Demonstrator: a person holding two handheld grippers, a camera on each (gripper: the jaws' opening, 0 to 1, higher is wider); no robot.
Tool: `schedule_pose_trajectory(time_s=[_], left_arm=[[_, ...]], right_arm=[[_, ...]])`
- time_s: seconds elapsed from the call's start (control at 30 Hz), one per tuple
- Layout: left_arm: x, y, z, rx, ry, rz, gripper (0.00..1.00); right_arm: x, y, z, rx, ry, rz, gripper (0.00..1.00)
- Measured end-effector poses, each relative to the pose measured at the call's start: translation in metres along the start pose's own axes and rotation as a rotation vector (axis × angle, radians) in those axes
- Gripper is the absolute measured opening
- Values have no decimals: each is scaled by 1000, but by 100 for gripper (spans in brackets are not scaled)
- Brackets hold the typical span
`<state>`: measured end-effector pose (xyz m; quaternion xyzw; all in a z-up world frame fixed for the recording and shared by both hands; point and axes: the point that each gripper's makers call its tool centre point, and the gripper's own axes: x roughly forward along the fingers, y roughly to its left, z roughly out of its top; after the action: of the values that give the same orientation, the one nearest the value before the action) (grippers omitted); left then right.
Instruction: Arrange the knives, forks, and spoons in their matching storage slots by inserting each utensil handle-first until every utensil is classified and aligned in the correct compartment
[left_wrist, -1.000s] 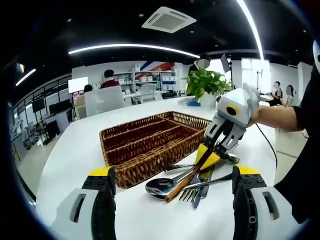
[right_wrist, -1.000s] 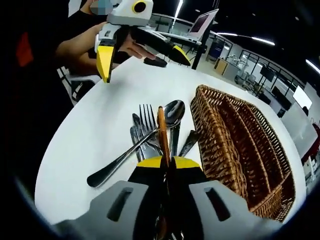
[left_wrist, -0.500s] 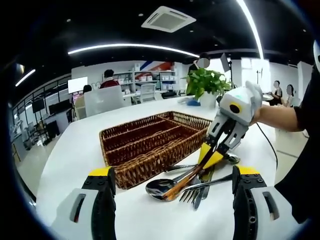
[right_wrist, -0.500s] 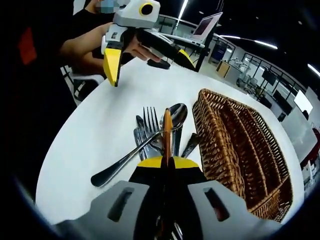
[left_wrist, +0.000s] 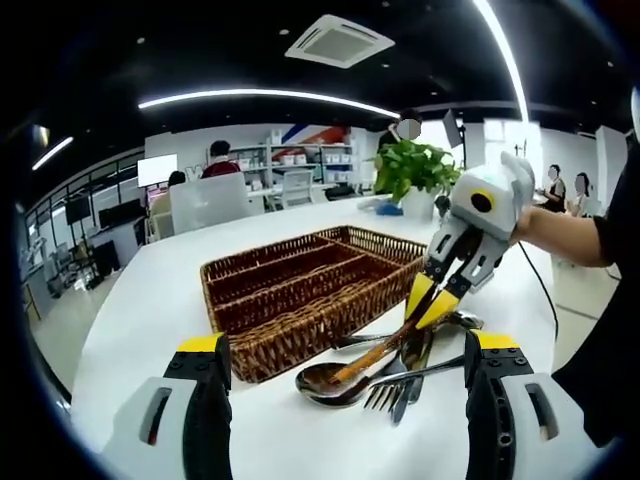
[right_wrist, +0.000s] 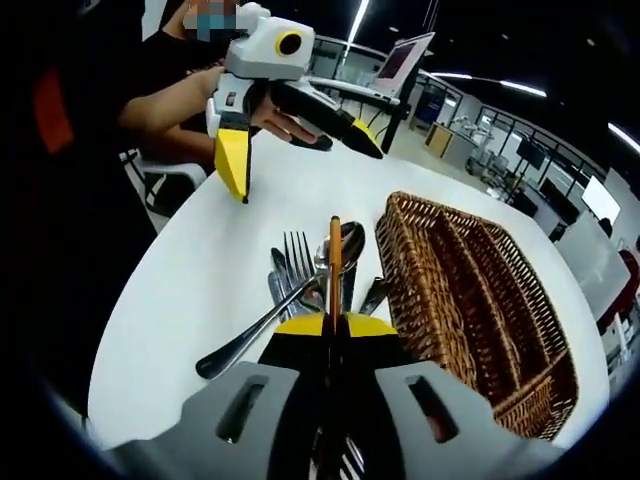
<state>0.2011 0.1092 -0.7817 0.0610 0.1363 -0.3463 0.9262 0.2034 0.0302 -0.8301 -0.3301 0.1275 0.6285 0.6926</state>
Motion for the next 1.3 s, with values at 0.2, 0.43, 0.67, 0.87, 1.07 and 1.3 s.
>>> schedule_pose_trajectory(time_s=[0.2,0.43,0.67,0.87,1.07,1.3], left_arm=[[1,4,2,-3,-5,7,99],[3,9,3,-8,0,19,99],[5,11,6,-11,-4,26,99],[8,11,6,-8,1,26,99],[11,10,8,-8,-3,22,99],[13,6,10,-1,-5,9,99]], right_arm=[[-7,-8,4,17,-4,-25,3],[-17,-23,8,57,-10,-77,3],[-27,-48,9,101,-1,-174,3],[-33,-68,5,158,10,-255,3],[-44,-94,-8,286,16,-358,3],[-54,-121,-28,430,30,-452,3]])
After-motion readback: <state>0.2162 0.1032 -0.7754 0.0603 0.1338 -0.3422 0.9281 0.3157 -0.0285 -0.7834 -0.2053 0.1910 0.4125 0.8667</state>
